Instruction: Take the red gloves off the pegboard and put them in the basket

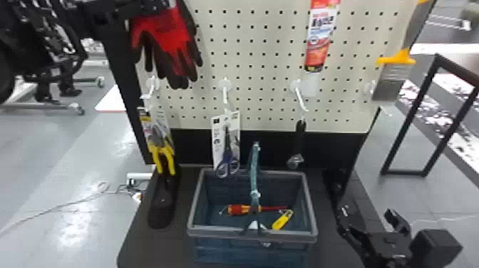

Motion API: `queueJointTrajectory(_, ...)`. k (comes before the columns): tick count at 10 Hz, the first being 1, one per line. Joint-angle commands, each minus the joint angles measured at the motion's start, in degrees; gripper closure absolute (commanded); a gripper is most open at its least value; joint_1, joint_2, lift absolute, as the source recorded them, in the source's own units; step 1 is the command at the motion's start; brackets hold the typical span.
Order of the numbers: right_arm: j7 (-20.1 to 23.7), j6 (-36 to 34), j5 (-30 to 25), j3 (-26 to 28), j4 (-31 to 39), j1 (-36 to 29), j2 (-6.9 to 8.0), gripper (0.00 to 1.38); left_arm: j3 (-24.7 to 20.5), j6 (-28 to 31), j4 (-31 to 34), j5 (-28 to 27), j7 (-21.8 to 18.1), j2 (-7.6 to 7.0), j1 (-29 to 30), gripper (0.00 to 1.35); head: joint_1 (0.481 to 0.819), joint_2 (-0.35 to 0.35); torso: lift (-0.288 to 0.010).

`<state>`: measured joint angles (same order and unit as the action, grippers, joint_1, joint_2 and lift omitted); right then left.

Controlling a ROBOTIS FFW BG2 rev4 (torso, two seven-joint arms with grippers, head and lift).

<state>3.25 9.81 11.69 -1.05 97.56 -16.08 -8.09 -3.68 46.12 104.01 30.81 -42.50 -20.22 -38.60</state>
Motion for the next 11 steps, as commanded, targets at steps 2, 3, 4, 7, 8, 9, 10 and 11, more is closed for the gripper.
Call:
queueJointTrajectory(2,0.0,-0.31,0.0,0.0,0.0,0.0,-0.08,0.14,-2.04,-0.07,6.82,-1.19,3.48,0.7,2.04,1.22,0.549,0.0,-0.1)
queueJointTrajectory(3,0.0,-0.31,0.09,0.0,0.0,0.0,-0.08,0.14,-2.65,-0.07,9.37,-1.8,5.06,1.32,3.01,1.22,0.549,0.0,-0.1)
queueJointTrajectory(4,0.0,-0.31,0.0,0.0,0.09,0.0,-0.08,0.14,-3.8,-0.33,11.12,-0.22,8.58,2.81,5.47,1.22,0.549,0.0,-0.1)
queueJointTrajectory(7,0.0,-0.49,0.09,-0.53,-0.18,0.44,-0.08,0.14,-9.68,-7.36,11.39,3.03,11.92,9.05,13.47,1.22,0.549,0.0,-0.1)
queueJointTrajectory(8,0.0,-0.75,0.09,-0.62,-0.26,0.61,-0.08,0.14,-11.18,-8.68,11.04,4.09,11.92,10.72,15.31,1.22,0.549,0.0,-0.1)
queueJointTrajectory(9,0.0,-0.75,0.09,-0.62,-0.26,0.61,-0.08,0.14,-11.44,-10.88,10.16,4.97,12.71,11.95,17.07,1.22,0.549,0.0,-0.1)
queueJointTrajectory(10,0.0,-0.75,0.09,-0.62,-0.18,0.61,-0.08,0.14,-11.18,-12.99,9.1,6.46,14.11,13.1,18.91,1.22,0.549,0.0,-0.1)
queueJointTrajectory(11,0.0,-0.75,0.09,-0.62,-0.18,0.52,-0.08,0.14,-10.83,-15.01,7.34,7.51,14.2,14.59,20.23,1.22,0.549,0.0,-0.1)
